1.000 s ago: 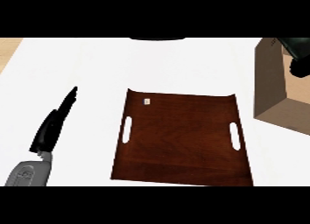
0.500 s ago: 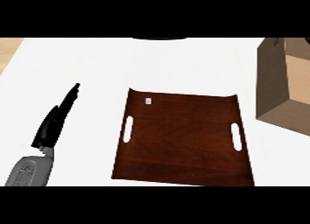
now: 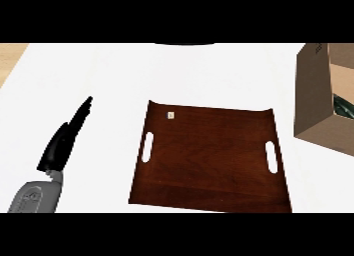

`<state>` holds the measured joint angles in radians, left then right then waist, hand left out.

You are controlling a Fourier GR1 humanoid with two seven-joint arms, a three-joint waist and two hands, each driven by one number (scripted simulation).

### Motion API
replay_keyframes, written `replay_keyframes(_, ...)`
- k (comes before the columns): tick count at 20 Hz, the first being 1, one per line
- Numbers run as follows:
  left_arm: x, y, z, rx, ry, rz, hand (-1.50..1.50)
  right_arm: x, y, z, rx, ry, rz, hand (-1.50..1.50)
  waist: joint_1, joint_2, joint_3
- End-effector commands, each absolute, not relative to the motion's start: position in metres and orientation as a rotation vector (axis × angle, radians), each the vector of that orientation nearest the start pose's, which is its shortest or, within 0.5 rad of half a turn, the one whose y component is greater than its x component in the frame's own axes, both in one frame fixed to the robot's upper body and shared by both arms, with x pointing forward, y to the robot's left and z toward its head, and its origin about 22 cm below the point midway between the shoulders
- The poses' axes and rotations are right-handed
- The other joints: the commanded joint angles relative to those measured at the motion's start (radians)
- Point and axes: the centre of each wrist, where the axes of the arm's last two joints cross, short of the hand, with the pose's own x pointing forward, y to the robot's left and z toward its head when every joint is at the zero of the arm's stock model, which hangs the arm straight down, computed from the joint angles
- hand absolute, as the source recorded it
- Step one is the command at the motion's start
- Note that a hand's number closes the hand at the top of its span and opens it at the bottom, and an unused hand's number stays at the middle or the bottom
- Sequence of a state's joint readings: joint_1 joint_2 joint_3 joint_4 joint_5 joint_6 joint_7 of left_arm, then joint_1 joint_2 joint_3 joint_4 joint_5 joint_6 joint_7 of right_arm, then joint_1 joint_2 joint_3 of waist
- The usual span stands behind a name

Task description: Pick the eggplant from the tray and place it in the cardboard box

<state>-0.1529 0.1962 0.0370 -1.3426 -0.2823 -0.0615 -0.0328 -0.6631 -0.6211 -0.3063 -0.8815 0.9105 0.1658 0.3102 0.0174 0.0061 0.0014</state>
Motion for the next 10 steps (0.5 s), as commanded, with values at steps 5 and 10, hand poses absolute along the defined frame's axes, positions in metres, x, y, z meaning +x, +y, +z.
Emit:
replay_keyframes(5,0.285,0.265,-0.001,0.323,-1.484,-0.426,0.0,0.374,-0.424,0.143,-1.085,-1.357,0.277,-1.5,-0.007,0.0,0.002)
replay_keyframes(10,0.278,0.288,-0.011,0.315,-1.481,-0.412,0.0,0.381,-0.42,0.122,-0.952,-1.432,0.076,-1.5,-0.004,0.0,0.0)
